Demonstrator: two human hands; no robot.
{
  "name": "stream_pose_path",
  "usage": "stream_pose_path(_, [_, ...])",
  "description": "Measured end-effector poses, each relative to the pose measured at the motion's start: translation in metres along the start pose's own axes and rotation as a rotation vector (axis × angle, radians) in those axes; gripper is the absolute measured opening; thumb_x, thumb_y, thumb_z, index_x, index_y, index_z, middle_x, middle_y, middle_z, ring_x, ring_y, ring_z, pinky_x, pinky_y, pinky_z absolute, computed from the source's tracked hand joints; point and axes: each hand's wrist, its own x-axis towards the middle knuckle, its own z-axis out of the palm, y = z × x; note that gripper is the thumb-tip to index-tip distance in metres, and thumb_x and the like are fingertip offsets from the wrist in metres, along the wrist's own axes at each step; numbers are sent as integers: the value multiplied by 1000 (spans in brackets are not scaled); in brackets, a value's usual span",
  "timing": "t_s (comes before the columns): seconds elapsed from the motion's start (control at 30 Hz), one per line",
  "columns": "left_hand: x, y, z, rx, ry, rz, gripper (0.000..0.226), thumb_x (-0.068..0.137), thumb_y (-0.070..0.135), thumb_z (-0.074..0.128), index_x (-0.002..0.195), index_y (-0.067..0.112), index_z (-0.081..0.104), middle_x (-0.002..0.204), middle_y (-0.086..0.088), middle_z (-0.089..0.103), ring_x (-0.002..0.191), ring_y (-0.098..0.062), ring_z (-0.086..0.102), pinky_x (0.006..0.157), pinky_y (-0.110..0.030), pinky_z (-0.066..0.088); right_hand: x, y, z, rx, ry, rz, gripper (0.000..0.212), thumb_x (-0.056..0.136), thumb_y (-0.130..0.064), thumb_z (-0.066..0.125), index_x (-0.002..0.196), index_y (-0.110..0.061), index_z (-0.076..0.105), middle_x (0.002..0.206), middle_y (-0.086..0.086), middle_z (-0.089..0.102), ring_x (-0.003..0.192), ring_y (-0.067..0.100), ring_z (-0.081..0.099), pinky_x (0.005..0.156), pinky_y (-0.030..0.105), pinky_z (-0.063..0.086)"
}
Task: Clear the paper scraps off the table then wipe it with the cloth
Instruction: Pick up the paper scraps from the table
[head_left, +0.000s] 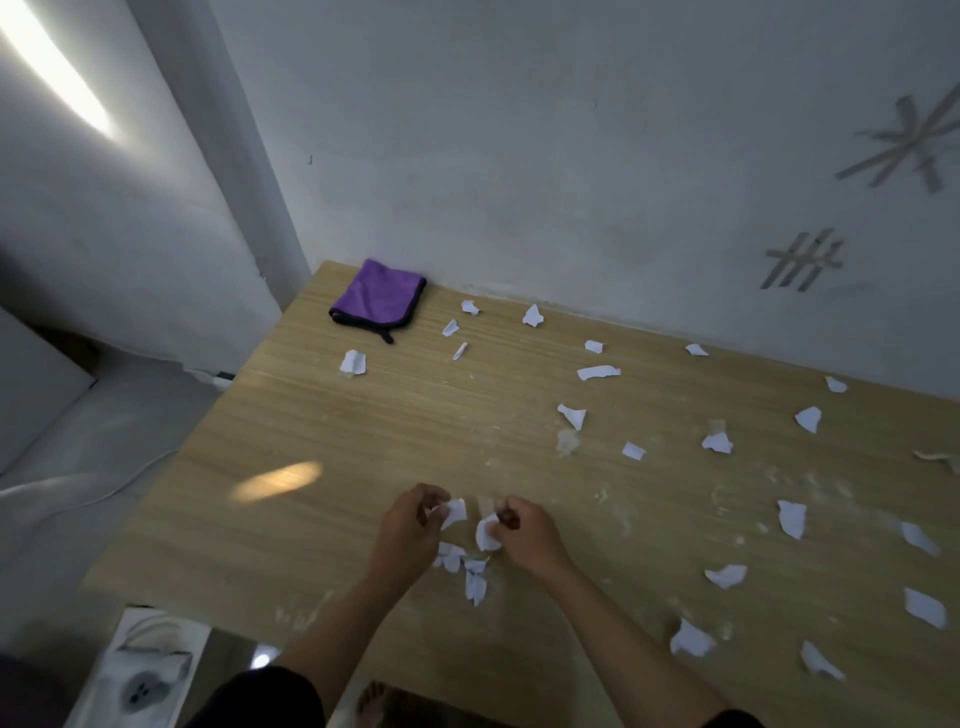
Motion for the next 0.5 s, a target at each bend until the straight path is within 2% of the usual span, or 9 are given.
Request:
stream_pose_path(0.07, [-12,-3,4,20,-46,-21,17,85,12,59,100,20,60,92,-1,60,70,-6,52,62,-14,38,-10,6,4,-18,-47,-60,30,80,-9,59,64,-19,35,64,-4,39,58,10,34,51,20,29])
stream_pose_path(0.13, [-23,-8,7,82,-109,-3,27,85,16,60,112,18,57,104,-2,53,80,-10,53,72,-20,41,-18,8,8,-38,-104,-138,27,76,-9,63,67,-19,39,66,-5,38,61,10,34,54,21,29])
stream_pose_path(0.17, [-29,-10,8,101,-138,11,35,85,18,61,119,16,53,109,-1,46,85,-13,54,76,-23,43,-23,10,8,-84,-139,-160,20,76,-15,66,74,-18,46,74,-4,41,68,12,38,56,21,30])
stream_pose_path(0.2, [-35,-13,9,99,-166,15,42,85,19,62,124,16,48,113,0,38,88,-15,55,79,-25,45,-26,13,10,-149,-187,-177,23,75,-22,69,90,-15,52,88,-2,44,81,15,42,63,22,34])
stream_pose_path(0.23, [-40,-15,8,83,-195,18,45,85,18,62,127,16,45,116,0,33,88,-15,55,81,-26,45,-29,16,11,-225,-238,-174,45,75,-27,70,112,-12,51,106,2,44,98,18,42,74,26,39])
stream_pose_path(0.27, [-44,-16,8,75,-221,29,46,85,17,61,128,15,44,117,-1,30,88,-15,55,83,-26,45,-32,20,12,-273,-274,-165,67,74,-31,70,132,-14,40,124,4,39,114,20,37,87,33,40])
stream_pose_path(0.33, [-51,-18,10,91,-245,60,45,83,19,56,127,16,44,116,-3,31,91,-14,53,84,-23,43,-40,26,15,-276,-274,-147,87,74,-29,70,145,-20,20,145,4,24,132,23,24,103,42,36])
stream_pose_path(0.43, [-57,-15,20,148,-251,79,46,83,17,56,128,9,46,108,-4,37,87,-13,49,79,-19,41,-52,31,17,-178,-160,-155,67,85,-18,58,144,-16,25,147,6,25,135,26,27,106,38,34])
stream_pose_path(0.5, [-57,-9,30,178,-267,108,57,78,36,50,127,7,48,106,-3,43,94,-16,48,79,-16,37,-56,31,11,-141,-106,-160,53,88,-14,50,139,-12,34,138,8,35,128,27,37,101,32,35])
